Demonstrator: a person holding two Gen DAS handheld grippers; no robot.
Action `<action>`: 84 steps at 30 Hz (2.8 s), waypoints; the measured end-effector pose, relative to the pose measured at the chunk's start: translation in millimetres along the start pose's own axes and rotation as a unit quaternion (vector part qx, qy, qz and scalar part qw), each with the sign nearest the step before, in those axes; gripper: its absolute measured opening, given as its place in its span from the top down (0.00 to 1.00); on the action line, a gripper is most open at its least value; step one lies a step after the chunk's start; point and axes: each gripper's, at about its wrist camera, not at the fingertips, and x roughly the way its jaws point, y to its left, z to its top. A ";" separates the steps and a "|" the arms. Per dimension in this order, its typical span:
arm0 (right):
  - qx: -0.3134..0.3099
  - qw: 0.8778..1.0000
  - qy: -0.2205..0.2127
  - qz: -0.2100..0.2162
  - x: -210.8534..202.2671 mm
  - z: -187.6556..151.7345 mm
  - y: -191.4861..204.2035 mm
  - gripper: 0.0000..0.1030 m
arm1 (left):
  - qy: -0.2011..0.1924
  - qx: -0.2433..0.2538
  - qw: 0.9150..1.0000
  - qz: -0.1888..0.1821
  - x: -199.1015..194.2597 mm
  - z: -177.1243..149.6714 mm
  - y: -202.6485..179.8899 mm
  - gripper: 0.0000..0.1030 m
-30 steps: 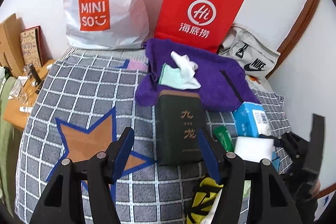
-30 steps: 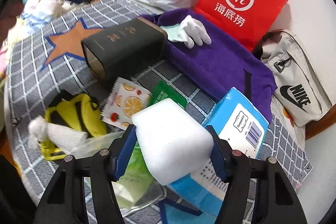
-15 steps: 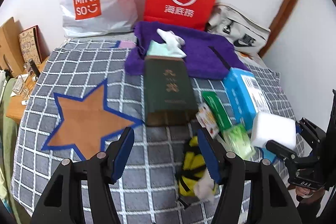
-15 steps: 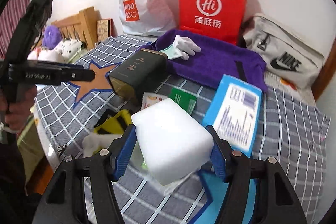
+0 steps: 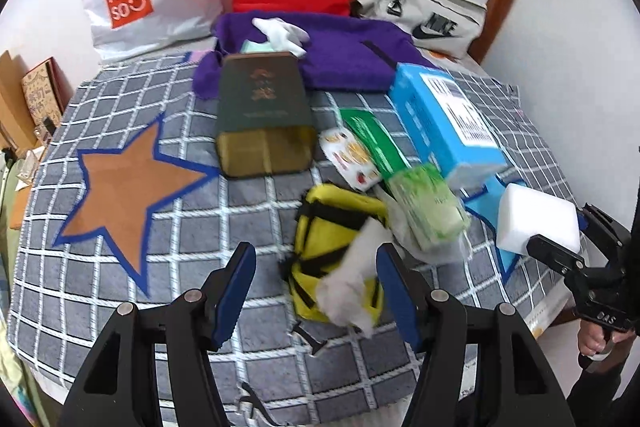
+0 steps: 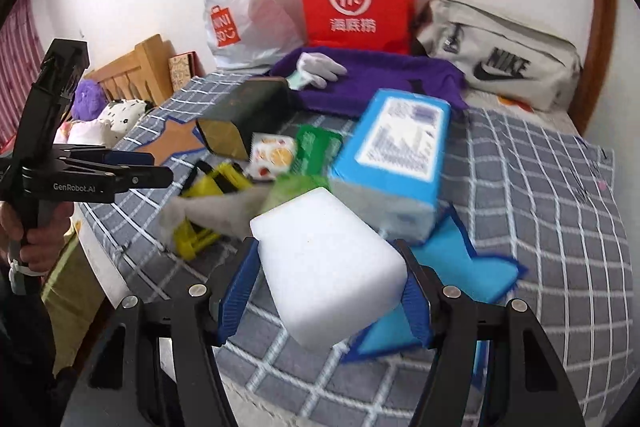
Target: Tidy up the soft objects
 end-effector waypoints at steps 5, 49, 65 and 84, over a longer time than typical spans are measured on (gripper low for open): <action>0.028 0.999 0.006 -0.023 3.6 -16.3 -20.1 0.37 | 0.006 0.024 1.000 0.001 2.4 -6.1 -11.3 0.41; 0.038 0.999 0.009 -0.023 14.8 -21.1 -25.7 0.37 | -0.031 0.020 0.999 -0.010 -13.0 0.4 -0.1 0.81; 0.022 0.999 -0.033 -0.014 -17.3 18.3 -23.3 0.37 | -0.057 0.007 0.998 -0.016 -31.9 31.4 4.6 0.81; 0.005 0.998 -0.054 -0.019 -2.6 101.6 -30.0 0.37 | -0.058 -0.012 0.998 -0.006 -27.4 95.1 15.8 0.81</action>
